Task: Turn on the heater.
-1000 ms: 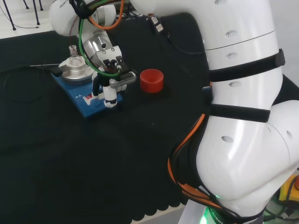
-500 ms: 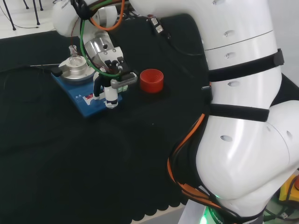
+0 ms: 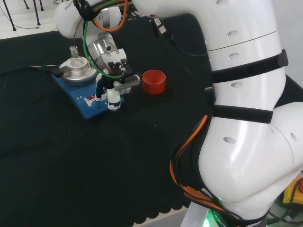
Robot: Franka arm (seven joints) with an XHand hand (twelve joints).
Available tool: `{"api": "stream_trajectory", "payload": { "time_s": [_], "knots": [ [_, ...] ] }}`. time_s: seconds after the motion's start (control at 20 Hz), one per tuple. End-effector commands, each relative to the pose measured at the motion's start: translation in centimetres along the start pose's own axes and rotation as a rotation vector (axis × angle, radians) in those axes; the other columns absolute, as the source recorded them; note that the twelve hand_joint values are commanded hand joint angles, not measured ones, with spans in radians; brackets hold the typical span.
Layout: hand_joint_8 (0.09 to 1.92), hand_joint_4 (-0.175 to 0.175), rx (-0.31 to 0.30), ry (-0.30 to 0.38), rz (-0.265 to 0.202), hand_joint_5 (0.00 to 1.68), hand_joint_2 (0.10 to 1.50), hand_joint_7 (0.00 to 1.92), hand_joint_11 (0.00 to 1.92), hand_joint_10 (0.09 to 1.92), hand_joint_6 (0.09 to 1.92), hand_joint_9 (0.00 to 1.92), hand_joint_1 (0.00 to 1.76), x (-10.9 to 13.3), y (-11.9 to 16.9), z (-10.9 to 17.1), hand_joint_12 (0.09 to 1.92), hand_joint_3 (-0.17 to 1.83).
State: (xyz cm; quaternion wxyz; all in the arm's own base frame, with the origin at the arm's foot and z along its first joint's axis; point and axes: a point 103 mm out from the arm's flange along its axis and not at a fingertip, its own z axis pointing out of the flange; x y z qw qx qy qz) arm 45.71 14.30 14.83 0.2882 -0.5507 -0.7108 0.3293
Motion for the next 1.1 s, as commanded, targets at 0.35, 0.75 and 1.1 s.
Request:
{"api": "stream_trajectory", "payload": {
  "time_s": [0.35,0.75,1.1],
  "knots": [
    [1.67,-0.023,-0.037,0.008,-0.016,0.28,0.56,1.81,1.92,1.45,0.09,1.92,1.54,0.2,-1.7,-1.2,1.41,1.21],
    [1.67,-0.023,-0.088,0.009,0.009,0.28,0.56,1.81,1.92,1.45,0.09,1.92,1.54,-0.3,-5.3,-2.5,1.41,1.21],
    [1.67,-0.024,-0.139,0.018,0.016,0.29,0.56,1.81,1.92,1.45,0.09,1.92,1.54,-0.2,-8.3,-2.2,1.4,1.21]
  ]
}}
